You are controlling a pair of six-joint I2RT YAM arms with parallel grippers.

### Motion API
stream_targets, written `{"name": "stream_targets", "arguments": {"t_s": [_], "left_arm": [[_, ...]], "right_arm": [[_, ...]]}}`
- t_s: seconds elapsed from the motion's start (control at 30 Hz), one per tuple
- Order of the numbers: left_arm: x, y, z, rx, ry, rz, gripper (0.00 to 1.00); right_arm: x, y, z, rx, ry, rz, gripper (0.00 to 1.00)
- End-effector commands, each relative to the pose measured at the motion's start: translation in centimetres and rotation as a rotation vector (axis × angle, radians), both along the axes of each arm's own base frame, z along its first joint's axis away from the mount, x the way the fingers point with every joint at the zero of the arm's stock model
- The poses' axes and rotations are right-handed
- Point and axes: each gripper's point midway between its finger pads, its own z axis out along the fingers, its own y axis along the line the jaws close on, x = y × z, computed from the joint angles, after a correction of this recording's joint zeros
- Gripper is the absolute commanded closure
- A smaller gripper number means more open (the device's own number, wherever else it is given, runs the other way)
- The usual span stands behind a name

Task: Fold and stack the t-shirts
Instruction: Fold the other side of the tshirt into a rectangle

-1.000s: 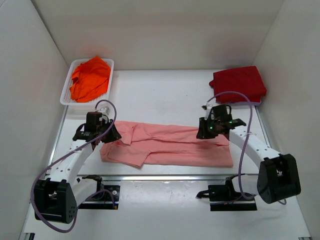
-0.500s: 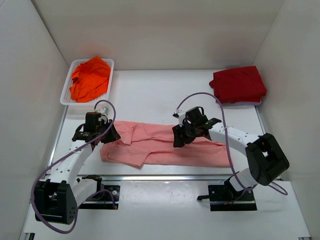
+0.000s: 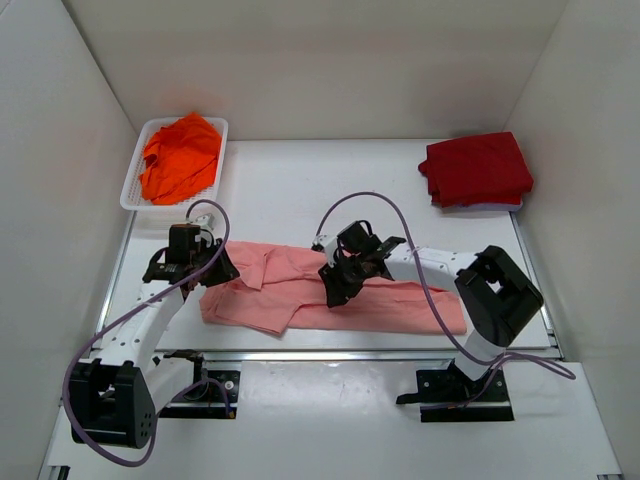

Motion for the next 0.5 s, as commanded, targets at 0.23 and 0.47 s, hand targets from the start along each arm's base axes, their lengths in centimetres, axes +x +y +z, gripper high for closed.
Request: {"name": "stream_targets", "arguments": {"t_s": [0.23,0.47], "left_arm": [[0.0,-0.2,0.3,-0.007,-0.024,-0.016,0.64],[-0.1,-0.3,0.1,-0.012,-0.018,-0.015,0.63]], "right_arm": [[1.2,0.6,0.7,-0.032,-0.055,0.001,1.0],[3.8,1.1,4.9,0.026,-0.175,-0.06,0.99]]}}
